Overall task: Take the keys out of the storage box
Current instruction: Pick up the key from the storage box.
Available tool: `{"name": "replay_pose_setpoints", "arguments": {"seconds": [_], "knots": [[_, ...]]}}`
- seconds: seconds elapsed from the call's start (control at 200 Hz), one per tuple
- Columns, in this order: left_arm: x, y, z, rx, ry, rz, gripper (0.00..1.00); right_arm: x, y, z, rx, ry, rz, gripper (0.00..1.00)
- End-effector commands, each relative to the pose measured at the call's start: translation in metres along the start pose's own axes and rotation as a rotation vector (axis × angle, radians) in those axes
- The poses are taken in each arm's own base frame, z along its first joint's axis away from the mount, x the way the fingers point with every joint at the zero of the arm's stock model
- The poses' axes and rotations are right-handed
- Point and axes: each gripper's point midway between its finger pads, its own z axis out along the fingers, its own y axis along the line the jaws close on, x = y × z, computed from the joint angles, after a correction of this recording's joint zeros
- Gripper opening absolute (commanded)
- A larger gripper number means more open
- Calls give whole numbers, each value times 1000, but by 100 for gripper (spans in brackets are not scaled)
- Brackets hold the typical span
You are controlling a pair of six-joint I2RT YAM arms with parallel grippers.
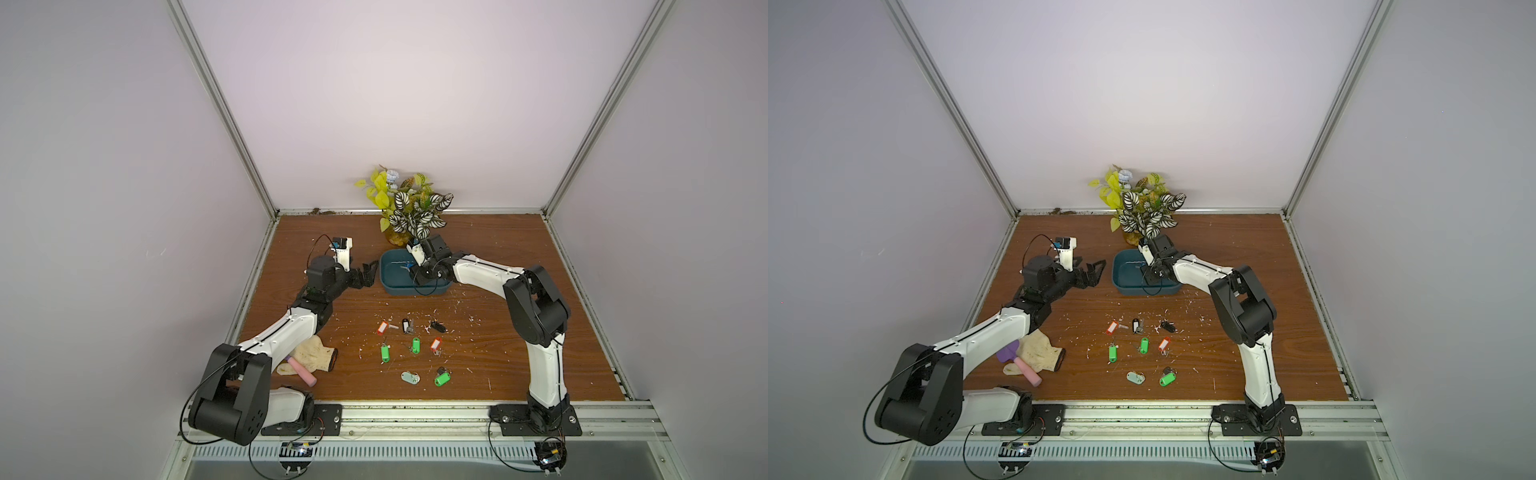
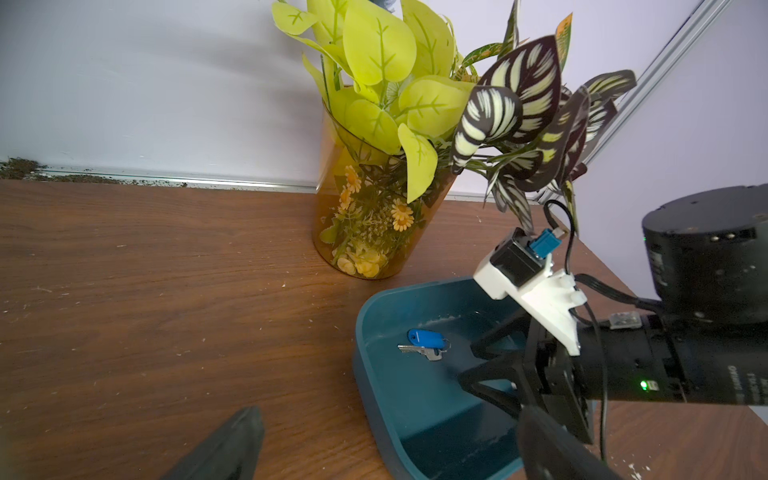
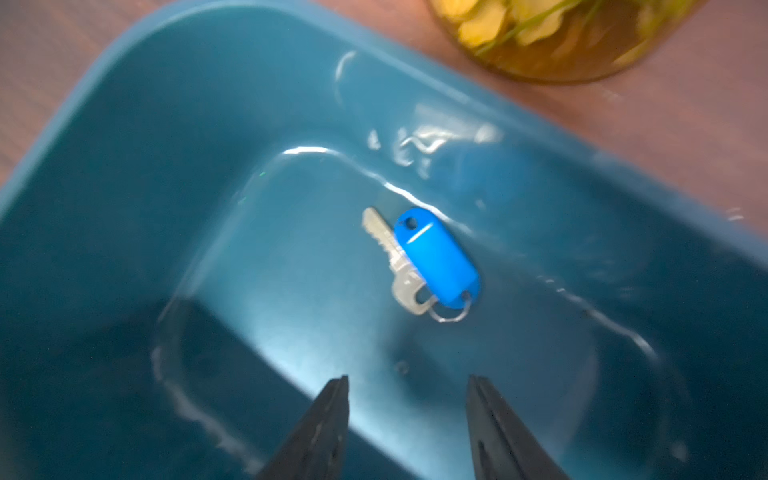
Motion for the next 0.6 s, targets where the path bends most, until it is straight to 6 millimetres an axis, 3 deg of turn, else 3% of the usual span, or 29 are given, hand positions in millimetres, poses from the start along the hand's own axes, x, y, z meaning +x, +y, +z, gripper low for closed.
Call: {"name": "replay_pose_setpoints", "arguments": {"seconds": [0.0, 0.105, 0.2, 0.39, 0.5, 0.59], "knots": [[-14, 1, -3, -1, -46, 6, 99, -4, 10, 6, -77, 4, 64, 52], [-12, 3, -3, -5, -41, 9, 99, -6, 10, 16, -99, -2, 88, 52], [-12, 3, -2, -6, -41, 9, 99, -18, 9, 22, -120, -31, 106, 51], [-10, 8, -1, -27, -37, 21, 99, -48, 26, 28, -249, -130, 103, 48], [-9, 9, 0, -33, -34, 26, 99, -51, 31, 37, -291, -133, 90, 46], [-8, 10, 0, -38, -30, 28, 99, -56, 32, 33, -300, -149, 76, 46]]}}
